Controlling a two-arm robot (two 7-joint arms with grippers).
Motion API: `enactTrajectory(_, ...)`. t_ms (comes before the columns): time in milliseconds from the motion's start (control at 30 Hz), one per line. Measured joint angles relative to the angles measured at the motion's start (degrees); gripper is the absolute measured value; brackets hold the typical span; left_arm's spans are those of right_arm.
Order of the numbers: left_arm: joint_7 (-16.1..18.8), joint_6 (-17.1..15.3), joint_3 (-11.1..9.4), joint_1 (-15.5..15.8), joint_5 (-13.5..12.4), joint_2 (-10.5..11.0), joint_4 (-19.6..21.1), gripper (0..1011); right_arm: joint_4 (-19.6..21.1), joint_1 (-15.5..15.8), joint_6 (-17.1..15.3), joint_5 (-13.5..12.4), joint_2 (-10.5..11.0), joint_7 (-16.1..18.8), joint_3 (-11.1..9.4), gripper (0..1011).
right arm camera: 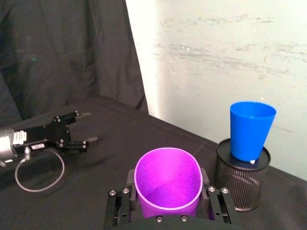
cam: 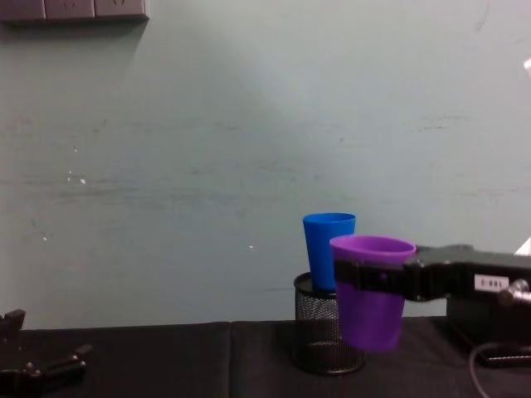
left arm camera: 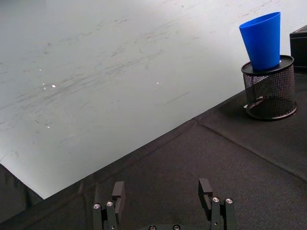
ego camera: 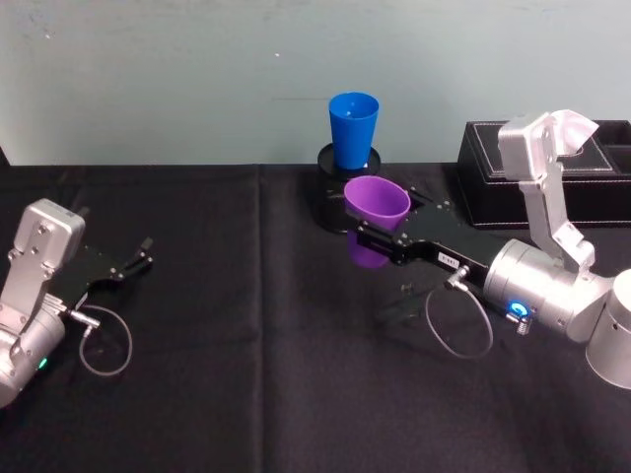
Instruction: Pick up one cup with a gripper and tap it against the other cup.
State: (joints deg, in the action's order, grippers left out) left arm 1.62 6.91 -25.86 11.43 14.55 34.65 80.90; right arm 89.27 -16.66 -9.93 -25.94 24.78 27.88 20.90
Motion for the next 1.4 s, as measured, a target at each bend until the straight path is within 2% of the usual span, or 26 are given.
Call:
enactTrajectory(267, 0.0, 0.0, 0.0, 0.0, 0.0, 0.0, 0.0, 1000, 2.0, -1.6, -1.7, -1.2, 1.1, -0.7, 0.6, 724)
enactTrajectory(700, 0.0, 0.0, 0.0, 0.0, 0.0, 0.0, 0.0, 1000, 2.6, -3.3, -2.9, -2.3, 2.7, -1.5, 2.1, 724)
enactTrajectory(1400, 0.0, 0.0, 0.0, 0.0, 0.0, 0.0, 0.0, 1000, 2.6, -3.1, -2.9, -2.1, 2.5, -1.4, 2.0, 724)
